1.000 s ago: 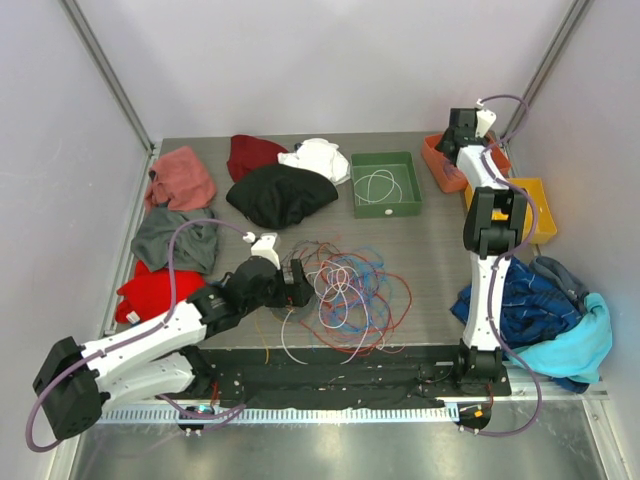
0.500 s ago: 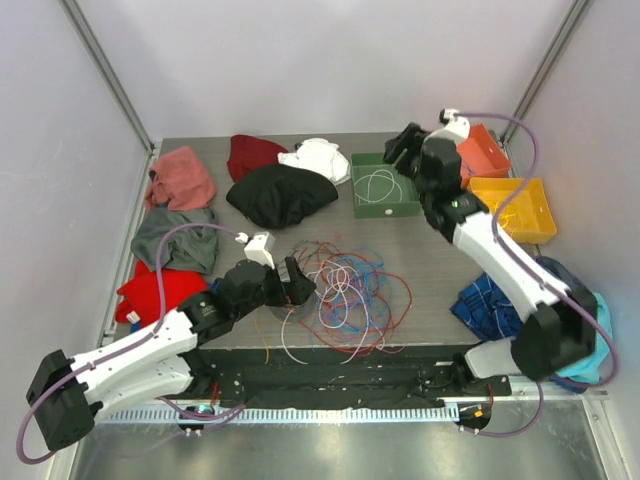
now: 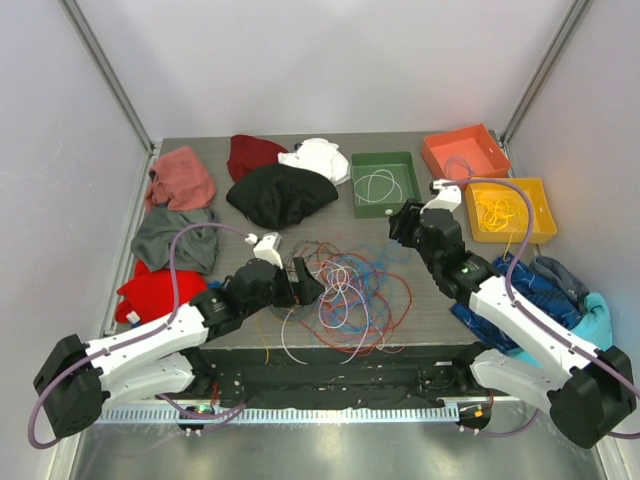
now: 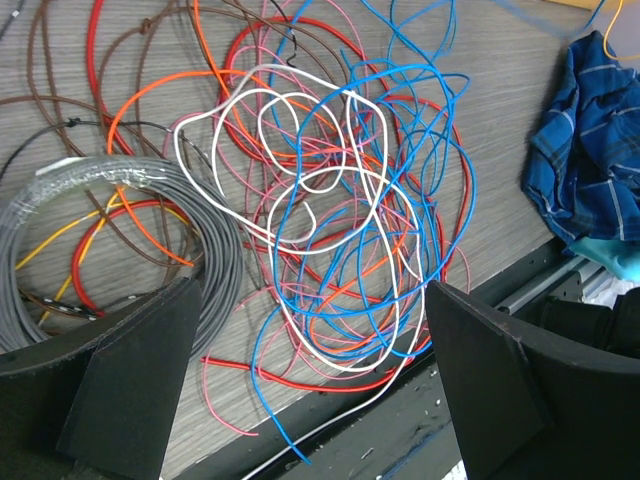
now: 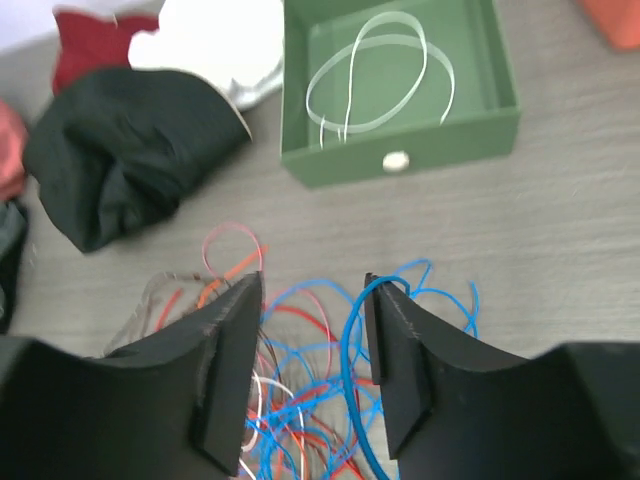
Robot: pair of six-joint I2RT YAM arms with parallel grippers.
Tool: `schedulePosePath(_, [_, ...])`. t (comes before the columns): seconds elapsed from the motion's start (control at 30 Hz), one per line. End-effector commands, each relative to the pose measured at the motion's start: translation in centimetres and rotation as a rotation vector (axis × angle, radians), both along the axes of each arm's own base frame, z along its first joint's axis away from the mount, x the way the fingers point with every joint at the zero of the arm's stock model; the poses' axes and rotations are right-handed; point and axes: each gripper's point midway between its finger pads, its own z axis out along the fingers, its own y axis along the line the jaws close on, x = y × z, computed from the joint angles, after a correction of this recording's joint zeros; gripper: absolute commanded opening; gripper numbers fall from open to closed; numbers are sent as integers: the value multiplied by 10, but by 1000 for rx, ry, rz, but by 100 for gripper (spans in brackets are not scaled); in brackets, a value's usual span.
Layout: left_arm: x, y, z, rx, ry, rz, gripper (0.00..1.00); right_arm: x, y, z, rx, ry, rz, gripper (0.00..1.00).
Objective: Untangle the cables
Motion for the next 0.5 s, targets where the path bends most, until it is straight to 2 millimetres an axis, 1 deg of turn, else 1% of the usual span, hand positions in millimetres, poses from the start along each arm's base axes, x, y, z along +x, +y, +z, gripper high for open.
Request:
schedulePosePath(0.0, [4,-16,32,-93,-48,-13,100,17,-10,67,24,-162,-78,51])
schedulePosePath(0.07, [1,-17,35,-101,-55,-17,100,21,-11,61,-14,-127,-87,54])
schedulePosePath(0.1, [0,-15,32,-96,-54,-13,100,22,-11,62,-18,-124,-90,55])
schedulePosePath(0.13, [-1,-14,32,-98,-55,-13,100,22,-14,58,-28,-117,-104,57])
schedulePosePath(0.17, [-1,-13,33,-102,-59,-13,100,21,-15,51,-35,-100,-111,58])
schedulePosePath(0.23, [-3,-11,29,-97,-56,-8,100,20,-19,35,-58,-70,-126,59])
schedulePosePath(0.3, [-4,-9,27,-99,-53,-5,100,19,-23,25,-67,-50,-143,60])
schedulePosePath(0.33, [-4,-9,26,-99,-50,-7,100,20,-25,24,-71,-48,-150,60])
schedulePosePath(0.37, [-4,-9,25,-97,-50,-9,100,21,-28,27,-76,-54,-169,60])
schedulePosePath(0.4, [-5,-9,25,-97,-48,-13,100,24,-30,39,-72,-78,-180,59])
schedulePosePath(0.47, [-6,-10,26,-103,-47,-20,100,32,-38,58,-62,-117,-212,49])
